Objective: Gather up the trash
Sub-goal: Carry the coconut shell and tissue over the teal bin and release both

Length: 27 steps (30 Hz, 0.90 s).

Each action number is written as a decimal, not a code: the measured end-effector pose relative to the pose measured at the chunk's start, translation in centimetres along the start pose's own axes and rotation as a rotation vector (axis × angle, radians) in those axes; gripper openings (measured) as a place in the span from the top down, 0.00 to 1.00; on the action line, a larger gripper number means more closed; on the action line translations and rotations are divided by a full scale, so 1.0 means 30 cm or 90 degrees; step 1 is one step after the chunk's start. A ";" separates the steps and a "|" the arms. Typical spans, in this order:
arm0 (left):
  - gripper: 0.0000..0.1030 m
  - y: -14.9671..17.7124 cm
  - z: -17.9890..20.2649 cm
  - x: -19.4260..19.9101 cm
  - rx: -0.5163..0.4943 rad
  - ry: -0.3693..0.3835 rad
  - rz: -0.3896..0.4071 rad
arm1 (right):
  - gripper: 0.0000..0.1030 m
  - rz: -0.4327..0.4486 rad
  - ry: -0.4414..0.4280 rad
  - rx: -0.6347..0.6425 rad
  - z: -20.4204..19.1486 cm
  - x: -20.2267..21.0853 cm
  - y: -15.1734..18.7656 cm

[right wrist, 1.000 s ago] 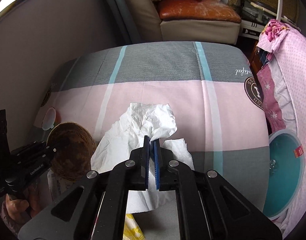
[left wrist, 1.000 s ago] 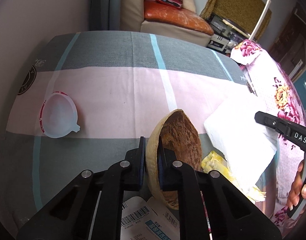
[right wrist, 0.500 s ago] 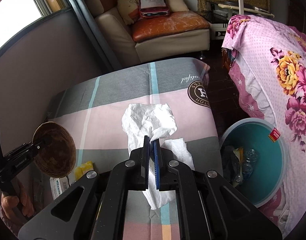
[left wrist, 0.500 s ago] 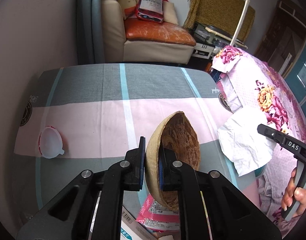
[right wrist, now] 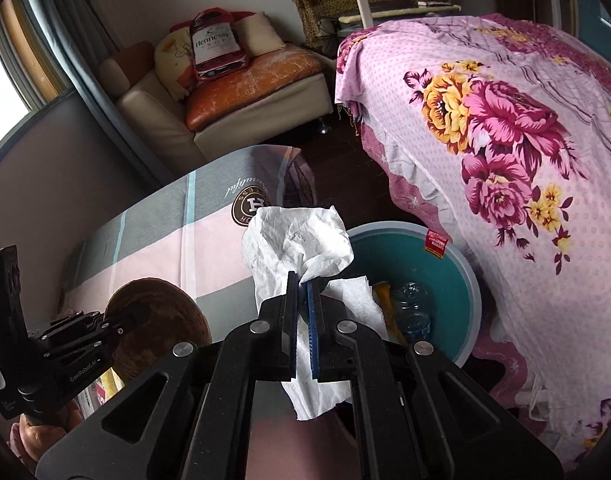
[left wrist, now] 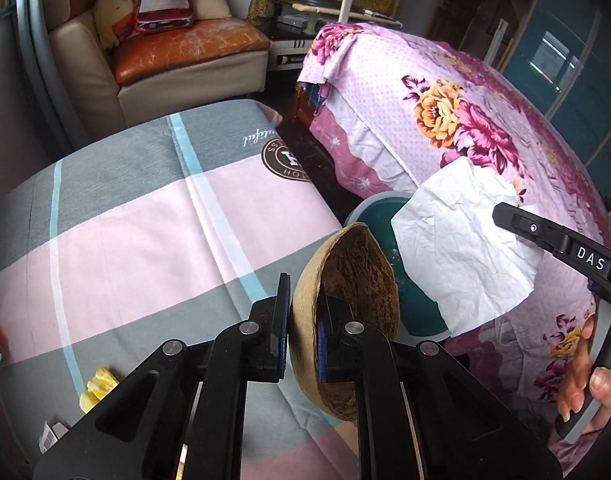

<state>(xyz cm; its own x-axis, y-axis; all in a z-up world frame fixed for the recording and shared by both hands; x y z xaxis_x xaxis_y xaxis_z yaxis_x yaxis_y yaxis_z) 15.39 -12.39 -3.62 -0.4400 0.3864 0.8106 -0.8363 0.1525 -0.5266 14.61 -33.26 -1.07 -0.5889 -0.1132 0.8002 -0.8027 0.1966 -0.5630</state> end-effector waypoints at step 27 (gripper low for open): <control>0.88 0.002 0.268 -0.395 -0.086 0.023 -0.129 | 0.95 -0.053 0.050 -0.079 0.296 -0.141 0.031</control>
<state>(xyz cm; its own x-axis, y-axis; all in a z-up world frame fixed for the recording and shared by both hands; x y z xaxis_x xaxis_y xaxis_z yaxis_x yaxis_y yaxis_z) 17.93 -24.27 -11.20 -0.2542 0.3672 0.8947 -0.8541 0.3488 -0.3858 15.51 -41.23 -6.81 -0.5072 -0.0584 0.8598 -0.8280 0.3097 -0.4674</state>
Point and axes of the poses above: each gripper's, at about its wrist camera, not at the fingertips, and x roughly against the way its jaws point, z to its right, y to its underside, the point moved 2 cm from there along -x, roughly the way its jaws point, and after that the axes turned 7 degrees about y, right-handed, at the moved point
